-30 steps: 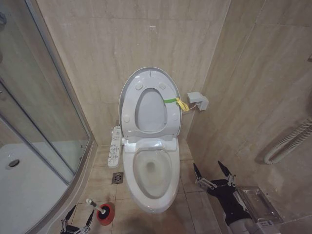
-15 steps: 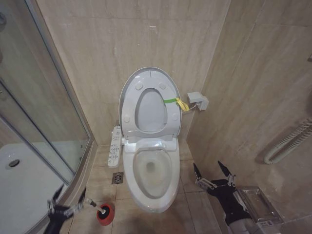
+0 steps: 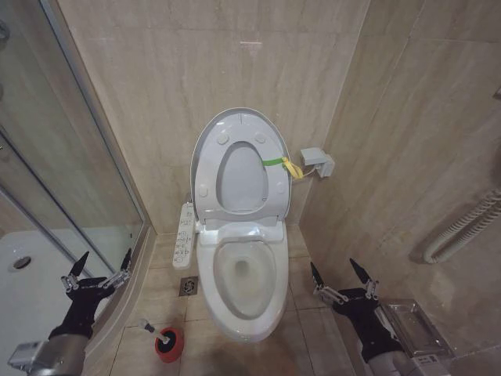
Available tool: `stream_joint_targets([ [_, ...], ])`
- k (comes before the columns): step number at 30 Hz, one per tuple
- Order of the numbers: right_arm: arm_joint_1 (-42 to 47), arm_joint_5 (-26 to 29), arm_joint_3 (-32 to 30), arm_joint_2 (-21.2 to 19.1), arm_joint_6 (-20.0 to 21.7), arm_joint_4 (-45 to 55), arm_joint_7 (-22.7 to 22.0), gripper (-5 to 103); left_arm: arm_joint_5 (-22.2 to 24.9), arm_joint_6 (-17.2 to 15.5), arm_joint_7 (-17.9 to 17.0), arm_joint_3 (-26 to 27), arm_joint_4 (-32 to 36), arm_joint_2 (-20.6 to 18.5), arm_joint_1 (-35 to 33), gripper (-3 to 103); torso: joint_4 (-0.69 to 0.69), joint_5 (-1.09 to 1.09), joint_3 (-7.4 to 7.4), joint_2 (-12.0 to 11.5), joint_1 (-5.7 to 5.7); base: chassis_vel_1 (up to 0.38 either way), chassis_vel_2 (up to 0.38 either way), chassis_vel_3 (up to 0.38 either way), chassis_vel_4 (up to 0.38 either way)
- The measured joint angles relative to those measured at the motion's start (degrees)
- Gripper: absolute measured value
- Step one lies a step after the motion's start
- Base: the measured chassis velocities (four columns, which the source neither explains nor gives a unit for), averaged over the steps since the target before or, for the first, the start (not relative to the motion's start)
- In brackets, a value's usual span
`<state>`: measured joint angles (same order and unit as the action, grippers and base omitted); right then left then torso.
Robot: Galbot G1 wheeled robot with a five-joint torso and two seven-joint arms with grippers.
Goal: Open the toilet lid, clean the toilet bowl with a toilet brush, close the toilet lid, and flush.
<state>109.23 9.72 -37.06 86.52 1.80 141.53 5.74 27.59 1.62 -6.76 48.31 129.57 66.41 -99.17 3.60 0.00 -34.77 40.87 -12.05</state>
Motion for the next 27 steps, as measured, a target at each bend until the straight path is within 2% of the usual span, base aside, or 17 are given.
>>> stream_joint_targets([
  [1, 0.0, 0.0, 0.0, 0.0, 0.0, 0.0, 0.0, 100, 0.6, -1.9, -0.8, 0.2, 1.0, -0.5, -0.1, 100, 0.00, 0.00, 0.00, 0.0, 0.00, 0.000, 0.000, 0.000, 0.000],
  [2, 0.0, 0.0, 0.0, 0.0, 0.0, 0.0, 0.0, 100, 0.6, -1.9, -0.8, 0.2, 1.0, -0.5, -0.1, 100, 0.00, 0.00, 0.00, 0.0, 0.00, 0.000, 0.000, 0.000, 0.000],
  [5, 0.0, 0.0, 0.0, 0.0, 0.0, 0.0, 0.0, 100, 2.4, -7.7, -3.5, 0.3, 4.3, -1.0, -0.5, 100, 0.00, 0.00, 0.00, 0.0, 0.00, 0.000, 0.000, 0.000, 0.000],
  [6, 0.0, 0.0, 0.0, 0.0, 0.0, 0.0, 0.0, 100, 2.4, -7.7, -3.5, 0.3, 4.3, -1.0, -0.5, 100, 0.00, 0.00, 0.00, 0.0, 0.00, 0.000, 0.000, 0.000, 0.000],
  [10, 0.0, 0.0, 0.0, 0.0, 0.0, 0.0, 0.0, 100, 2.4, -14.0, -3.6, 0.5, 8.1, 0.0, -2.0, 100, -0.01, 0.00, 0.00, 0.0, 0.00, 0.000, 0.000, 0.000, 0.000],
  [14, 0.0, 0.0, 0.0, 0.0, 0.0, 0.0, 0.0, 100, 2.0, -15.4, -3.2, 1.0, 9.1, 0.0, -2.1, 100, -0.01, 0.01, 0.00, 0.0, 0.00, 0.000, 0.000, 0.000, 0.000],
  [20, 0.0, 0.0, 0.0, 0.0, 0.0, 0.0, 0.0, 100, 1.6, -15.8, -2.8, 1.1, 9.5, 0.2, -2.3, 100, 0.00, 0.00, 0.00, 0.0, 0.00, 0.000, 0.000, 0.000, 0.000],
  [27, 0.0, 0.0, 0.0, 0.0, 0.0, 0.0, 0.0, 100, -0.6, -12.2, -2.3, -0.7, 8.8, 1.7, -3.0, 100, 0.00, 0.00, 0.00, 0.0, 0.00, 0.000, 0.000, 0.000, 0.000],
])
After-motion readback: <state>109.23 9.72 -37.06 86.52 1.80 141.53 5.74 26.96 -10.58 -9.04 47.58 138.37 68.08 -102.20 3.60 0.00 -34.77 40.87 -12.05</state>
